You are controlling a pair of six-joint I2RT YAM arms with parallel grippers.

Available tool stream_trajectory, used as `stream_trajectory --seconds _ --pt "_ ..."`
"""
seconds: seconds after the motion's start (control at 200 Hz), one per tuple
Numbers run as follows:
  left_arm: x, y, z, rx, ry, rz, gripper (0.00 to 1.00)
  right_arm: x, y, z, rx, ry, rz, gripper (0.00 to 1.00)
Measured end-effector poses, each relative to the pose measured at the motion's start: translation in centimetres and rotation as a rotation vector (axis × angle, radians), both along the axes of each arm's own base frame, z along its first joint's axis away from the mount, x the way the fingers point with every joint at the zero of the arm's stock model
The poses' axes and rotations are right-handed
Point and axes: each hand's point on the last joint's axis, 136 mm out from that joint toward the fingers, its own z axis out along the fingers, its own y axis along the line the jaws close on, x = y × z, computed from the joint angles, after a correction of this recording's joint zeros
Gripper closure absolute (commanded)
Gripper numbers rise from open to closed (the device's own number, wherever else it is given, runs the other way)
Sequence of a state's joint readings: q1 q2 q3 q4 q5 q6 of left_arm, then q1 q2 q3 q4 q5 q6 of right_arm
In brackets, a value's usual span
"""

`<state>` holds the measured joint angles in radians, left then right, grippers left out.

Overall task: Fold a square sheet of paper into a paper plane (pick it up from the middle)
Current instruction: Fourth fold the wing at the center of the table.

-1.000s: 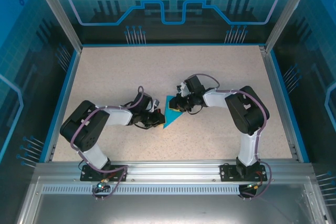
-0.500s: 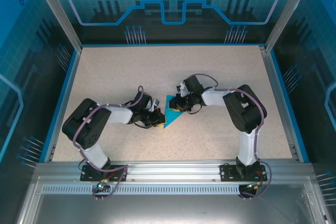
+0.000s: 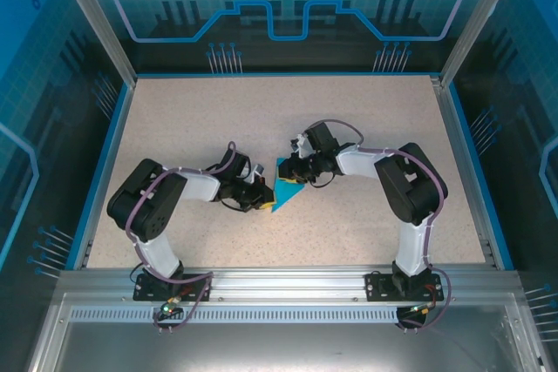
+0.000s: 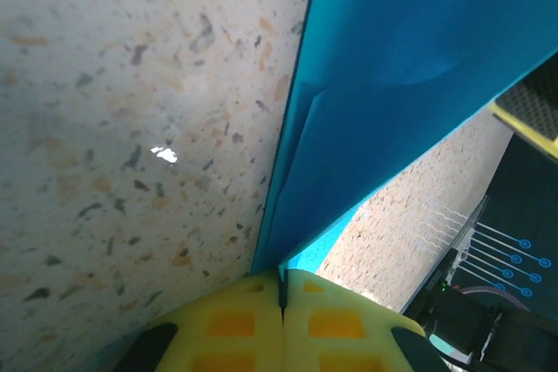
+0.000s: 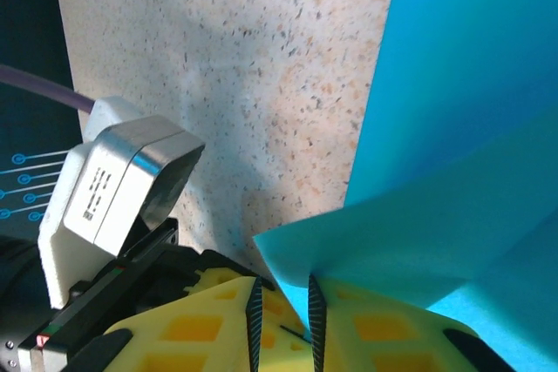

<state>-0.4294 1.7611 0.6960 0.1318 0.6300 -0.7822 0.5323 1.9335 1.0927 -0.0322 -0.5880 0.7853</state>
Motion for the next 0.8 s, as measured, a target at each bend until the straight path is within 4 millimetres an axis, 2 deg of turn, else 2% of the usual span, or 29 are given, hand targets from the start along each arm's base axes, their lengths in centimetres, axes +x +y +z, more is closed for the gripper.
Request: stream_trajectory --seconds 0.14,0.38,0.8 --pt "0.0 0.0 0.0 -0.003 0.004 0.001 1.00 -0.1 0.1 -0.2 -0.002 0.007 0.004 0.77" --pt "0.0 0.0 0.0 -0.005 0.007 0.000 0.99 0.0 -0.1 -2.2 -0.033 0.034 -0.006 0.77" --pt "0.0 0.0 0.0 -0.009 0.009 -0.002 0.95 0.3 -0.2 -3.0 -0.046 0.050 0.000 0.77"
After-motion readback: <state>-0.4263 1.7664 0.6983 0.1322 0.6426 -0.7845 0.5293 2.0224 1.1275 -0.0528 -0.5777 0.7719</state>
